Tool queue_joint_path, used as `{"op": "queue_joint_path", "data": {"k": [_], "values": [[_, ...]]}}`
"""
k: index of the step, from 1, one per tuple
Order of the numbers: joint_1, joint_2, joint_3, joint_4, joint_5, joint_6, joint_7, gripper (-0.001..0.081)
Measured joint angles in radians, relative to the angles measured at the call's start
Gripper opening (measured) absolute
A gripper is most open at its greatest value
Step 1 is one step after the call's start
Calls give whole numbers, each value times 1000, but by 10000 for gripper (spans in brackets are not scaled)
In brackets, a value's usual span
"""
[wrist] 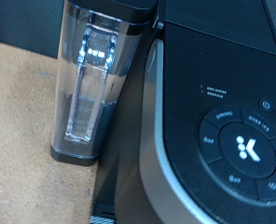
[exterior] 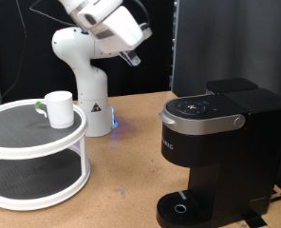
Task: Make a cup of coffee with the keurig machine
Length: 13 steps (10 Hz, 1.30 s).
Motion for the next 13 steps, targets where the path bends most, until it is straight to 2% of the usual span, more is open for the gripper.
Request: {"op": "queue_joint_path", "data": {"k": [3,4,6,8,10,11,13], "values": [[-42,-54,-53,-17,-18,-144,22,7],[-42,-53,-50,-19,-17,-130,22,7],[-45,-57,-55,-39,65,-63,38,7],[-64,-80,-73,-72,109,-32,60,7],[-97,-102,-117,-72,59,-146,60,7],[-107,-112,-152,-62,18,-236,35,7],[-109,-114,-247,-15,-63,-466,-60,7]]}}
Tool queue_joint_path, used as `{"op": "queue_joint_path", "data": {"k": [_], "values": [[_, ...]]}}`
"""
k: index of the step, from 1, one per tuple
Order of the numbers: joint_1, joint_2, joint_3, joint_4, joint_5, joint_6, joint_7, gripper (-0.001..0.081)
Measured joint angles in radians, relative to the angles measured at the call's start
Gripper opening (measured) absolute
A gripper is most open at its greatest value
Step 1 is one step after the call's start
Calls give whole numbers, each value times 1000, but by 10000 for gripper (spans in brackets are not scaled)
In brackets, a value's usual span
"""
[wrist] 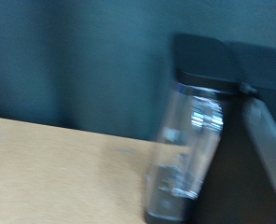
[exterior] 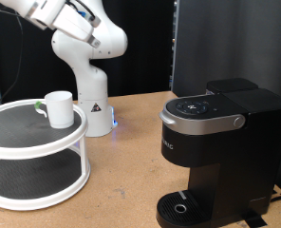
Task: Make a cup of coffee with the keurig machine
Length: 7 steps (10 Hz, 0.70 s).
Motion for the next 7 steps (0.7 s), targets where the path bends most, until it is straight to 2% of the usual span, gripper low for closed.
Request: {"op": "queue_joint_path", "data": {"k": [1,3,5,7], "values": [[7,3,-19,15,-15,-45,-20,7],[0,3,-18,5,5,-20,22,7],[-17,2,-28,-2,23,-23,79,7],[-44,2,-43,0,-20,-60,96,7]]}}
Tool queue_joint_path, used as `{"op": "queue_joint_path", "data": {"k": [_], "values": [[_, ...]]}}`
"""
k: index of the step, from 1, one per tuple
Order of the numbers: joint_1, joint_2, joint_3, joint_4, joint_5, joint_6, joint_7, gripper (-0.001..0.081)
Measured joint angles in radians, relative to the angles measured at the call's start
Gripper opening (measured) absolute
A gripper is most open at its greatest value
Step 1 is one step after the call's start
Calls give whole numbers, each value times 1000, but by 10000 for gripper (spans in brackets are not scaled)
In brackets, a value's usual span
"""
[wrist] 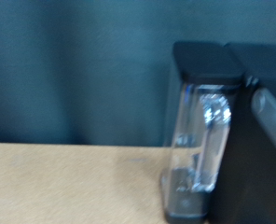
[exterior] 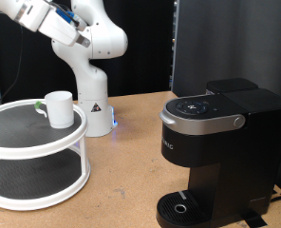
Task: Make a cup of coffee with the keurig machine
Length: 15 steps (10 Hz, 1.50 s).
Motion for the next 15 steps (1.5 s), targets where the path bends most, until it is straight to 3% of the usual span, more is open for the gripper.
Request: {"op": "queue_joint_path", "data": {"k": [3,7,11,15], "values": [[-21,-3,-42,21,-72,-82,-23,7],[-34,-3,-66,15,-23,-78,-6,7],[-93,-4,-116,16,-5,-80,18,7],[-92,-2,-146,15,-1,-87,-2,7]]}}
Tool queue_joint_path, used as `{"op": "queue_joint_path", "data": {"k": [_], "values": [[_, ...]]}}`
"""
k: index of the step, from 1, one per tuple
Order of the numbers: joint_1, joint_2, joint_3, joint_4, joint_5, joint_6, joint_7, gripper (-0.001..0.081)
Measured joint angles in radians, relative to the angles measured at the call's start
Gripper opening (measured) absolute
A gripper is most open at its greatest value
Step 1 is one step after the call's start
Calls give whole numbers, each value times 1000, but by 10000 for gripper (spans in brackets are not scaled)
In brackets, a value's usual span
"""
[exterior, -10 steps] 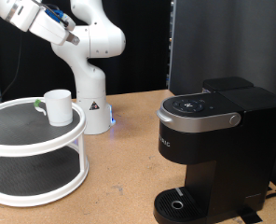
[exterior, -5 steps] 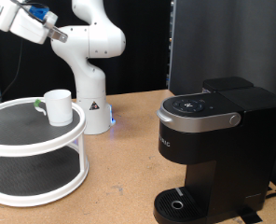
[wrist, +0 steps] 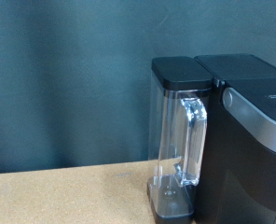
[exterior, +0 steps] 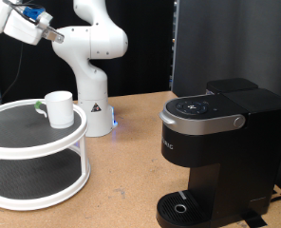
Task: Make a cup of coffee with the keurig machine
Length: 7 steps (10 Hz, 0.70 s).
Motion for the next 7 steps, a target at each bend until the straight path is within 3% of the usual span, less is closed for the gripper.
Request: {"op": "queue_joint_path", "data": {"k": [7], "values": [[1,26,-84,15,-42,-22,-42,7]]}}
